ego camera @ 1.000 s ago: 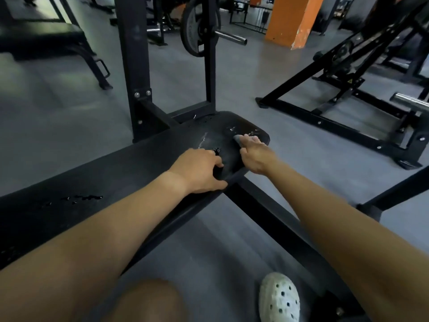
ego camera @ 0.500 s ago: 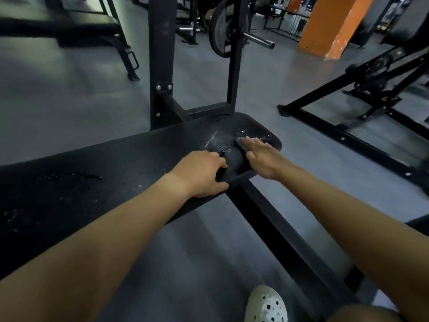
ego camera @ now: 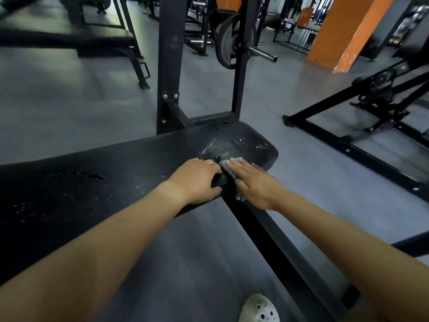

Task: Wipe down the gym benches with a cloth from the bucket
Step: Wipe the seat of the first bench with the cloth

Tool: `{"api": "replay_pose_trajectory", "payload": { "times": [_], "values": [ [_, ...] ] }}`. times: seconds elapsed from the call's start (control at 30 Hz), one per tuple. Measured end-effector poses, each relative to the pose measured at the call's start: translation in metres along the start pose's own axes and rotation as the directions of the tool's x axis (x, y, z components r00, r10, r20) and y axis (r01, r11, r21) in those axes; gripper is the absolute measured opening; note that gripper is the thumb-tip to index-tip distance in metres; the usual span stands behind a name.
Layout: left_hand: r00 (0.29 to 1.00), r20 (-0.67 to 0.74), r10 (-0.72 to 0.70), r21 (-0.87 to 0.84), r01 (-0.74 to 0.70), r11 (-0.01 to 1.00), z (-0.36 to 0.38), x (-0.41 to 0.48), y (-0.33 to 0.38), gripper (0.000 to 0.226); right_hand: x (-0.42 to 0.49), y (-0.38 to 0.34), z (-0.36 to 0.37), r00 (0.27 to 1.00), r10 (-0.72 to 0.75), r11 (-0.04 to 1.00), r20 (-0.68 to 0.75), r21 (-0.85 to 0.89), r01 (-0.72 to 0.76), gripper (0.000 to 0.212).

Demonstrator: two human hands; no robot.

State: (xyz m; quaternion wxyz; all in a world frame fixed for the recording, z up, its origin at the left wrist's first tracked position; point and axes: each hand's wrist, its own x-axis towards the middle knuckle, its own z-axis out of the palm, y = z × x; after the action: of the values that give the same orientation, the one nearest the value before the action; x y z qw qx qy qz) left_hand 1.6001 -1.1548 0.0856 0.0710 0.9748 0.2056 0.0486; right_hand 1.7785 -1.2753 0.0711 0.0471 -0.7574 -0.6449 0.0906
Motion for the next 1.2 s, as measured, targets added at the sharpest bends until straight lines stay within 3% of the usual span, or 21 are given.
{"api": "replay_pose_trajectory", "payload": {
  "times": [0.13, 0.23, 0.43, 0.57, 0.73, 0.87, 0.93, 1.03, 1.13, 1.2],
  "values": [
    [0.998, 0.048, -0.030, 0.039, 0.028, 0.999, 0.003, -0.001, 0.007, 0.057, -0.007, 0.027, -0.011, 0.981, 0.182, 0.975, -0.063, 0.141, -0.171, 0.060],
    [0.996, 0.083, -0.023, 0.091, 0.015, 0.996, 0.005, -0.013, 0.010, 0.059, -0.014, 0.021, -0.011, 0.969, 0.228, 0.962, -0.099, 0.177, -0.208, 0.061],
    [0.999, -0.035, -0.002, 0.118, 0.007, 0.993, 0.002, -0.020, -0.006, 0.058, -0.009, -0.002, 0.017, 0.994, -0.040, 0.996, -0.103, 0.074, 0.048, 0.062],
    [0.995, -0.085, 0.044, 0.044, -0.040, 0.998, 0.008, -0.004, 0.001, 0.055, -0.008, 0.006, 0.013, 0.992, -0.083, 0.996, -0.100, 0.021, 0.085, 0.056],
    [0.990, -0.049, 0.131, 0.013, -0.130, 0.991, 0.012, 0.018, 0.006, 0.053, 0.012, 0.032, -0.005, 0.983, 0.076, 0.988, -0.166, 0.147, -0.051, 0.041],
    [0.987, -0.040, 0.158, -0.005, -0.158, 0.987, 0.008, 0.030, 0.000, 0.047, 0.031, 0.066, -0.016, 0.908, 0.382, 0.923, -0.170, 0.108, -0.369, 0.046],
    [0.988, -0.030, 0.152, -0.011, -0.152, 0.988, 0.005, 0.036, -0.001, 0.045, 0.036, 0.063, -0.017, 0.884, 0.430, 0.903, -0.185, 0.114, -0.415, 0.044],
    [0.989, -0.031, 0.148, -0.008, -0.148, 0.989, 0.003, 0.043, -0.002, 0.042, 0.036, 0.035, -0.014, 0.933, 0.283, 0.956, -0.222, 0.141, -0.257, 0.038],
    [0.989, -0.036, 0.143, -0.025, -0.144, 0.989, 0.004, 0.045, -0.005, 0.045, 0.034, 0.017, -0.004, 0.982, 0.114, 0.991, -0.152, 0.086, -0.102, 0.055],
    [0.989, -0.034, 0.141, -0.042, -0.142, 0.989, 0.004, 0.045, -0.009, 0.045, 0.040, 0.029, -0.002, 0.989, 0.058, 0.998, -0.134, 0.047, -0.052, 0.054]
  ]
}}
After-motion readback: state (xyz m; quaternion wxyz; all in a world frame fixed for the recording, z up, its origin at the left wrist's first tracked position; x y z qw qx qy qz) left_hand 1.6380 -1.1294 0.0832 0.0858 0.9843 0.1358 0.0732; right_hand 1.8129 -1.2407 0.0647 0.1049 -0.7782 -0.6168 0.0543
